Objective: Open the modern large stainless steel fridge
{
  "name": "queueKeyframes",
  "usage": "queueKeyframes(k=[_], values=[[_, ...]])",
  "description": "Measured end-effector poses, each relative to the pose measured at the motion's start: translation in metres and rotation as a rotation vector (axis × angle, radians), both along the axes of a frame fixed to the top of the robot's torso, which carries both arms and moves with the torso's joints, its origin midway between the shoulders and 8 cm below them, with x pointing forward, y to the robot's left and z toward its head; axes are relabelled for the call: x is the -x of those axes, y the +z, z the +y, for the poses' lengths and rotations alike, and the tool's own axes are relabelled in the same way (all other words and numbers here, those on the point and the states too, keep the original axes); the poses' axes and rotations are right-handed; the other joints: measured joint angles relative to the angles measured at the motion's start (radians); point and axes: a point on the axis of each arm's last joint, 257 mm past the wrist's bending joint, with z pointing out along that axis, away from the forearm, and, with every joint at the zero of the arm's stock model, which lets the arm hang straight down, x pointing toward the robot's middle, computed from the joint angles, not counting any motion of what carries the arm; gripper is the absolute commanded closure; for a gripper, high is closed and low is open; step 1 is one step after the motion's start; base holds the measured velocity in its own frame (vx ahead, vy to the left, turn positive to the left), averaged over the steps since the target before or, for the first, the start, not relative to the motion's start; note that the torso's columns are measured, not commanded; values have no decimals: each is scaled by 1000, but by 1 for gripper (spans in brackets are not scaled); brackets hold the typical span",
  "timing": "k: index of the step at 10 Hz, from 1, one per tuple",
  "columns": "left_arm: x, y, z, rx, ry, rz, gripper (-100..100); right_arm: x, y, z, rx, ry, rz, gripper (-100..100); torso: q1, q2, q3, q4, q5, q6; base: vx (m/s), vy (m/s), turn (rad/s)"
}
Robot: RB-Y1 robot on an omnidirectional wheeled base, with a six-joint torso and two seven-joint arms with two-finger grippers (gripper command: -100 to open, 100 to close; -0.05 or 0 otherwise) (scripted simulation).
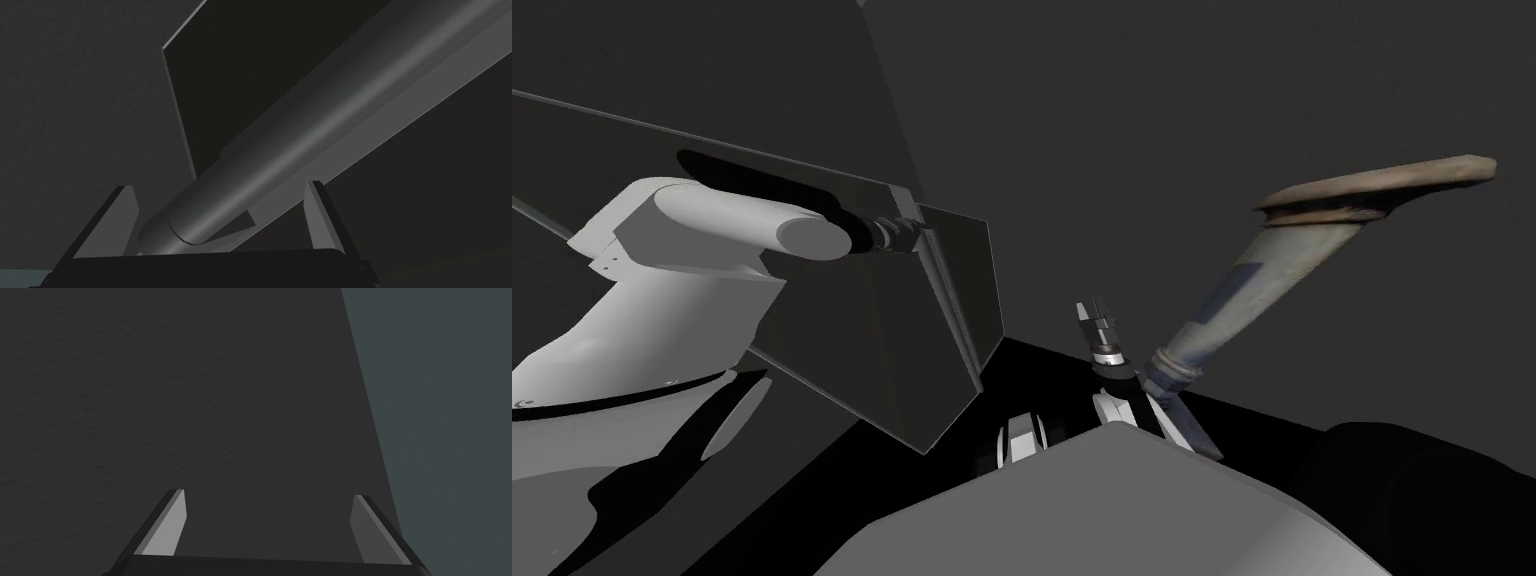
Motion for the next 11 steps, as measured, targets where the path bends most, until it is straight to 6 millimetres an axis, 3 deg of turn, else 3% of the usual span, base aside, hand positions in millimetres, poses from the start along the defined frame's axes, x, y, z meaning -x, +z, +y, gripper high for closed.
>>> queueKeyframes(k=[2, 10, 11], values=[[4, -2, -18, -2, -39, 7, 100, 0, 0, 0, 0, 0, 0, 0, 1, -3, -2, -1, 0, 1, -141, 154, -83], [48, 0, -128, 1, -321, 2, 100, 0, 0, 0, 0, 0, 0, 0, 0, 0, 0, 0, 0, 0, -138, 155, -81], [49, -3, -132, -2, -330, 7, 100, 0, 0, 0, 0, 0, 0, 0, -1, -5, -3, 0, 1, -3, -96, 161, -60]])
